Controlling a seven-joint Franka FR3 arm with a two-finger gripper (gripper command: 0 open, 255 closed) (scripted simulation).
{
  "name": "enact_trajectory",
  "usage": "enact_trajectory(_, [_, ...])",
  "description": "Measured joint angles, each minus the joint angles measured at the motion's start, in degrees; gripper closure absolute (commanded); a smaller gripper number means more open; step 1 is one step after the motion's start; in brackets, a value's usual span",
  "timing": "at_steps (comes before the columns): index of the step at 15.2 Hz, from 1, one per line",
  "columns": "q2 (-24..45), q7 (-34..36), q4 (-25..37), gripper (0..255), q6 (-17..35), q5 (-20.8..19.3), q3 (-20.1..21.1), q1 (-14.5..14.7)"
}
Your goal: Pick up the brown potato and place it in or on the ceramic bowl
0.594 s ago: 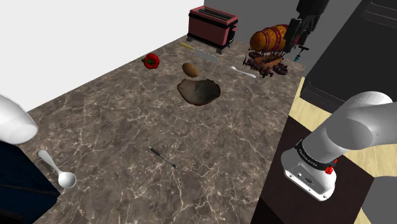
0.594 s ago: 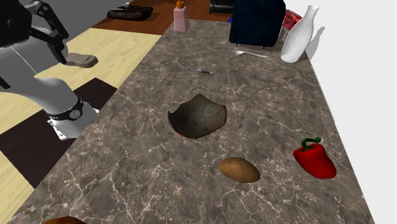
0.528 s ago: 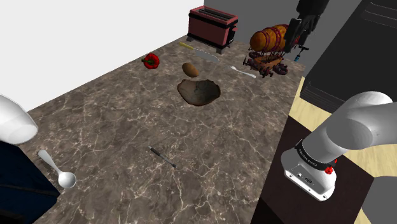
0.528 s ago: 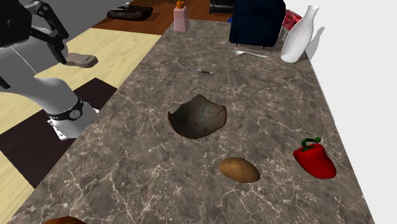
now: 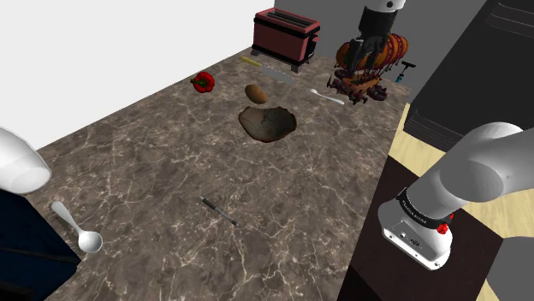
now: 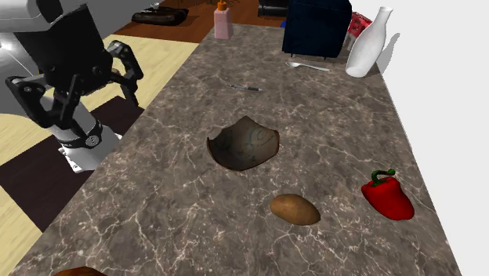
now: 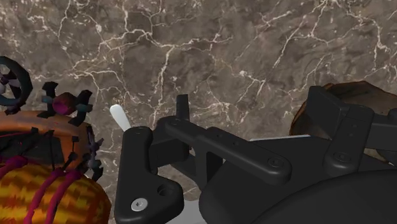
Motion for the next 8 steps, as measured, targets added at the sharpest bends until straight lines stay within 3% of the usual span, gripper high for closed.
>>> enact_trajectory(8, [14.9, 3.3, 4.2, 0, 13.1, 0.3, 2.4, 1.0])
